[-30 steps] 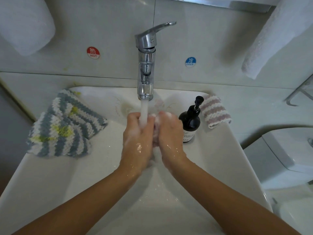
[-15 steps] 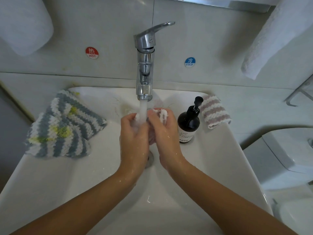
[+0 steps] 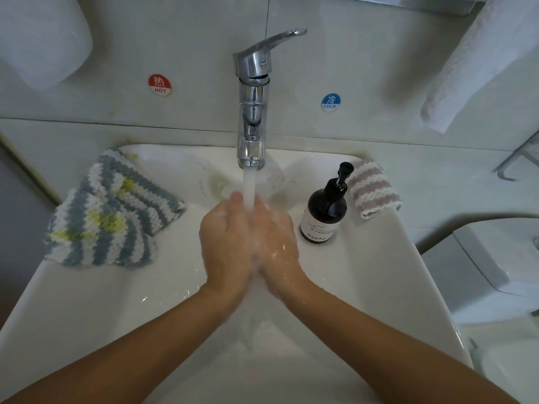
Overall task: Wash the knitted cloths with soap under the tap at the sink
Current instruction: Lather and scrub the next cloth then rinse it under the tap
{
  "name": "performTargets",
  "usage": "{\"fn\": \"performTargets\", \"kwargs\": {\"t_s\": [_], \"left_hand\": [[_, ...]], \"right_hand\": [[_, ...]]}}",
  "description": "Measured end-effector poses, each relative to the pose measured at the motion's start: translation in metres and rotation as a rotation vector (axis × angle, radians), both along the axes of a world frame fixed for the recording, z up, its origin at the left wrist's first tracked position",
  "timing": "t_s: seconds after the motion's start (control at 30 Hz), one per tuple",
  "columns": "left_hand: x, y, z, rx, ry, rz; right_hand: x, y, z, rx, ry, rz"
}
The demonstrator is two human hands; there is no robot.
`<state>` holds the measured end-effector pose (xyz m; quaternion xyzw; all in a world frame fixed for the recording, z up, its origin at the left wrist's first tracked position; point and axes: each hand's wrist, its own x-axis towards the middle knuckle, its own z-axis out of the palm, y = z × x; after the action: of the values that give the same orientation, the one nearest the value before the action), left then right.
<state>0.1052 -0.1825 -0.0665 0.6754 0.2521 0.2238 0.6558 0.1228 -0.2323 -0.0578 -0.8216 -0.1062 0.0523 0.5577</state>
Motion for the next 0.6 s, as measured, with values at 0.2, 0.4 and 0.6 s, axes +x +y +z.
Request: {"fn": "performTargets", "kwargs": {"t_s": [0.2,0.4,0.6], "left_hand": [[0.005,0.007,0.01,0.022,-0.019,-0.002],[0.007,0.015,0.015,0.053,0.044,-0.051],[0.012,0.014,0.014,0.059,0.179,-0.185]], "right_hand": [[0.001,0.0,0.006,0.08,0.063,-0.083],[0.001,-0.012,0.012,0.291,0.013,-0.018],[0.005,-0.017,0.02,0.337,0.05,0.025]]}}
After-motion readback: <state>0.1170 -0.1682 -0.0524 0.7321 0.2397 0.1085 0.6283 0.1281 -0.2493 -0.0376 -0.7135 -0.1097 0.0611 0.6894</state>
